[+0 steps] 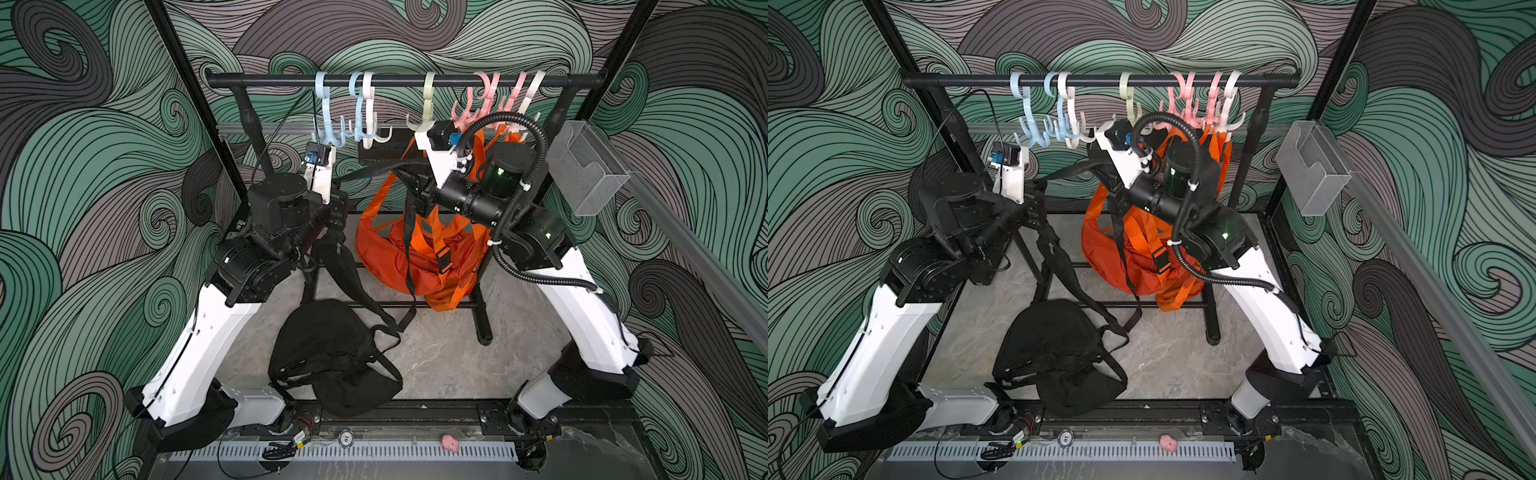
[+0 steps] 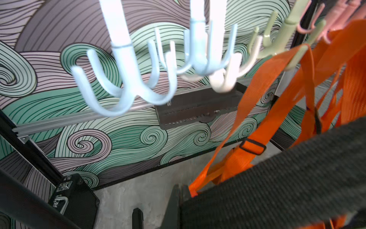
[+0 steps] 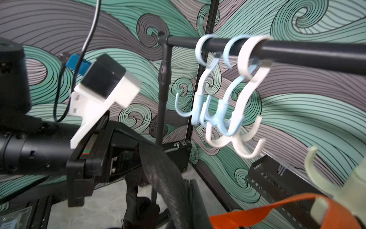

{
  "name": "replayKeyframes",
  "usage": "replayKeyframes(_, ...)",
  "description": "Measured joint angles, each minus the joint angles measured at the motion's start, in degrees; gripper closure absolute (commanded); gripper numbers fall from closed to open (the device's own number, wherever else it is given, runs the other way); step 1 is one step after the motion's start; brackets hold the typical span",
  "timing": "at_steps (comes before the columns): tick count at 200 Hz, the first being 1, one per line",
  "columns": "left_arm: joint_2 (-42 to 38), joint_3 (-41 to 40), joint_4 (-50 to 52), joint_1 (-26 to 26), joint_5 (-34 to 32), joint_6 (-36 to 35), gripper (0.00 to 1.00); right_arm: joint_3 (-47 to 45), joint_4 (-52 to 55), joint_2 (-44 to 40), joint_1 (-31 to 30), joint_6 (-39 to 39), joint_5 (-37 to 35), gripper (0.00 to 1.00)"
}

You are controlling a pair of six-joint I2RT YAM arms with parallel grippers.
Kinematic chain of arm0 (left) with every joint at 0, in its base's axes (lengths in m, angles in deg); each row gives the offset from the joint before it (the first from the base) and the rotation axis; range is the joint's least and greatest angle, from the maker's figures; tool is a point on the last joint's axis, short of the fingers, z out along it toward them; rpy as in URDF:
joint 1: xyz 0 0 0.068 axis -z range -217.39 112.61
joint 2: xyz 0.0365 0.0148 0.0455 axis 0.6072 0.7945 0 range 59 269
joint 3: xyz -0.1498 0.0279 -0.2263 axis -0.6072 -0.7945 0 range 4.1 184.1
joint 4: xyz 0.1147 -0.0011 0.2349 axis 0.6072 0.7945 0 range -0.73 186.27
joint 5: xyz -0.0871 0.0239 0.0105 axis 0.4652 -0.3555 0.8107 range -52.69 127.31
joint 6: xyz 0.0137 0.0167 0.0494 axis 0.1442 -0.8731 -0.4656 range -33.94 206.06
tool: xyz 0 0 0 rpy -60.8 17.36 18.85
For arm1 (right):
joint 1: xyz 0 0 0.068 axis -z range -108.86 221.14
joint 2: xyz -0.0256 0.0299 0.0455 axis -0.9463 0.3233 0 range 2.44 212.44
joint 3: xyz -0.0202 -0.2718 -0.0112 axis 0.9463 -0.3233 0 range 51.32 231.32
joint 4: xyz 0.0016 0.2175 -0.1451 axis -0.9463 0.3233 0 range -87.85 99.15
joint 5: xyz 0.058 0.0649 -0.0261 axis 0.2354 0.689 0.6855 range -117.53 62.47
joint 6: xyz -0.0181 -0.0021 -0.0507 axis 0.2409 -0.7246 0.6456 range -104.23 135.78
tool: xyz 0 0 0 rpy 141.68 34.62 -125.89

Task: Hang the bag on a hook
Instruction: Hang the bag on the hook.

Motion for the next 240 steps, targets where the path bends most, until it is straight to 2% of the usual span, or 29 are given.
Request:
replayKeyframes(21, 3.0, 3.5, 0.5, -0.4, -0.2, 0.6, 1.0, 18.4, 6.5, 10.3, 2.1, -0.6, 1.1, 1.0)
replayKeyframes(38, 5.2, 5.8, 1.4, -0.5, -0.1, 1.3, 1.0, 25.7, 8.5, 14.7, 3.6, -1.3, 2.1, 1.0)
replayKeyframes(62, 8.4, 9.3, 2.8, -0.9, 0.5, 2.2, 1.0, 22.6, 7.6, 13.7, 6.6, -4.0, 4.7, 1.0)
replayKeyframes(100, 12.9, 13.8, 3.7, -0.7, 3.8, 3.7, 1.0, 25.6, 5.6, 16.3, 11.5, -9.6, 10.5, 1.0)
replayKeyframes(136, 14.1, 15.1, 4.5, -0.7, 4.2, 4.9, 1.0, 25.7, 2.4, 17.9, 13.0, -13.4, 13.8, 1.0)
replayKeyframes(189, 15.5, 18.4, 4.9, -0.8, 3.7, 6.8, 1.0, 25.6, -4.9, 19.6, 12.8, -16.7, 12.9, 1.0)
replayKeyframes(240, 17.0, 18.7, 5.0, -0.8, 2.1, 8.0, 1.0, 25.5, -8.7, 21.1, 9.8, -15.2, 5.5, 1.0)
